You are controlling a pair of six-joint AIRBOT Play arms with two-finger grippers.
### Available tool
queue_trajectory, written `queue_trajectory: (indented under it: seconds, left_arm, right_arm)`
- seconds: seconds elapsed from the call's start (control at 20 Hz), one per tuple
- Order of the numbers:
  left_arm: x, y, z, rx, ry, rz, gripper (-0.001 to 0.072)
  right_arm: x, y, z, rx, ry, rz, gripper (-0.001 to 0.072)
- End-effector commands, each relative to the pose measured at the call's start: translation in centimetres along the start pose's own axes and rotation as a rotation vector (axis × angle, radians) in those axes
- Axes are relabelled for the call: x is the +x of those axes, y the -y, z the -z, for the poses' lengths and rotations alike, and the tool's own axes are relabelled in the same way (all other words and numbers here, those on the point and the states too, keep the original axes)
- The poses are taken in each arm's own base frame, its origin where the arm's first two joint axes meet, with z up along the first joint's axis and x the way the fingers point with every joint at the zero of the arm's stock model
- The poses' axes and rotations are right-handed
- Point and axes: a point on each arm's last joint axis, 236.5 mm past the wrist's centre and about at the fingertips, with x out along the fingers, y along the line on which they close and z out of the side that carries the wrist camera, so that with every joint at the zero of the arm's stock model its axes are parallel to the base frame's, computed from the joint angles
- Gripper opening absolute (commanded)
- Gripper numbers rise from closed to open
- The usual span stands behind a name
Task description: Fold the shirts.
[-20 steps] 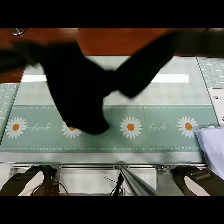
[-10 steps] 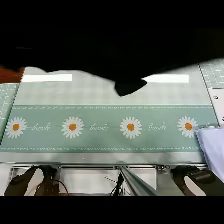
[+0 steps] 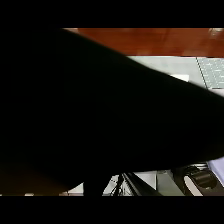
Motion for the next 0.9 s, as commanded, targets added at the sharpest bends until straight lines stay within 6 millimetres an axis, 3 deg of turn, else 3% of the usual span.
queue_trajectory:
  seconds: [0.0, 0.15, 0.2, 0.35, 0.55, 0.65, 0.7, 0.75, 0.8, 0.85]
  left_arm:
    - [7.5, -1.1, 8.3, -0.09, -0.258, 0.032, 0.0024]
    - [15.0, 0.1, 17.0, -0.252, -0.507, 0.15, 0.0025]
    - [17.2, 0.8, 19.4, -0.317, -0.572, 0.196, 0.0025]
    - [22.0, 2.4, 24.1, -0.462, -0.683, 0.3, 0.0025]
    - [25.6, 2.3, 30.1, -0.566, -0.812, 0.31, 0.0025]
    - [26.5, 2.1, 32.3, -0.61, -0.864, 0.293, 0.0027]
    - [26.8, 2.0, 33.1, -0.619, -0.88, 0.29, 0.0071]
    - [27.0, 2.1, 33.8, -0.624, -0.9, 0.292, 0.0306]
    - [26.8, 2.3, 34.4, -0.626, -0.923, 0.297, 0.0699]
    - [26.5, 2.1, 34.9, -0.618, -0.945, 0.297, 0.0705]
  right_arm:
    - [9.3, 1.9, 7.7, 0.109, -0.21, 0.062, 0.0039]
    - [18.0, 3.7, 11.4, 0.155, -0.282, 0.123, 0.004]
    - [20.2, 4.3, 11.6, 0.165, -0.287, 0.148, 0.004]
    - [25.7, 6.1, 10.5, 0.153, -0.301, 0.219, 0.004]
    - [31.9, 9.5, 10.9, 0.303, -0.425, 0.273, 0.004]
    - [34.5, 10.0, 10.6, 0.37, -0.47, 0.217, 0.004]
    - [35.6, 9.8, 10.6, 0.397, -0.492, 0.185, 0.004]
    - [36.6, 9.5, 10.7, 0.436, -0.514, 0.156, 0.0059]
    - [37.4, 9.3, 10.6, 0.475, -0.529, 0.134, 0.0247]
    - [37.8, 9.0, 10.4, 0.483, -0.543, 0.103, 0.051]
